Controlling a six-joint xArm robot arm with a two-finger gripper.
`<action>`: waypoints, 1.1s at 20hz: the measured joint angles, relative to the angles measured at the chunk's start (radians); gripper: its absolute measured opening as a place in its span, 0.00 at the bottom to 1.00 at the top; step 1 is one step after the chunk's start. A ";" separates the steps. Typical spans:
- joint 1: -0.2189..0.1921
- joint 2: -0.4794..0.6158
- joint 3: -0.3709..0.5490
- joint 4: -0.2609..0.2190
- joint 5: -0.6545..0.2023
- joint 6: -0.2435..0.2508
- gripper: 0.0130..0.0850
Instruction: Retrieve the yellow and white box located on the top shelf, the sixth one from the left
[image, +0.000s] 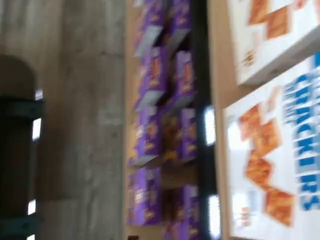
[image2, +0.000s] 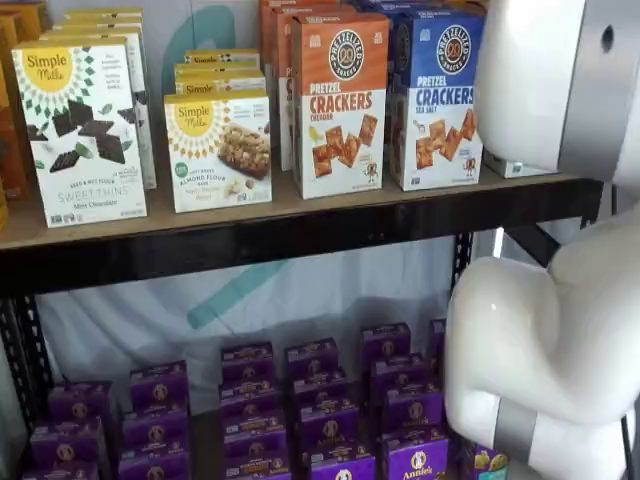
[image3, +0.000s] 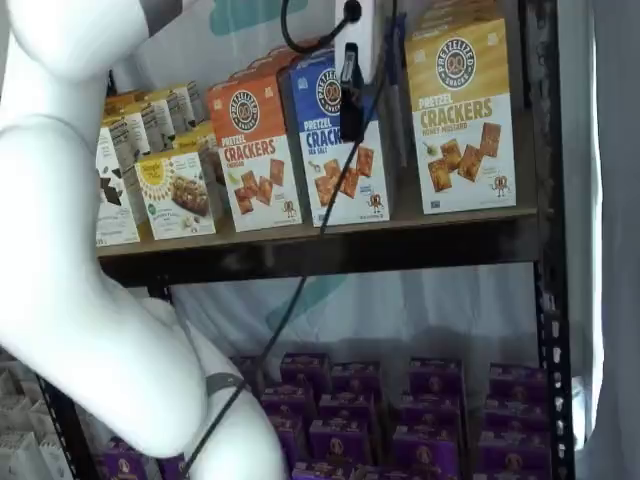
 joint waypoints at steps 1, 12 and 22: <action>-0.012 -0.004 0.004 0.026 -0.012 -0.003 1.00; -0.097 0.016 -0.016 0.232 -0.142 -0.021 1.00; -0.016 0.055 -0.015 0.170 -0.373 -0.080 1.00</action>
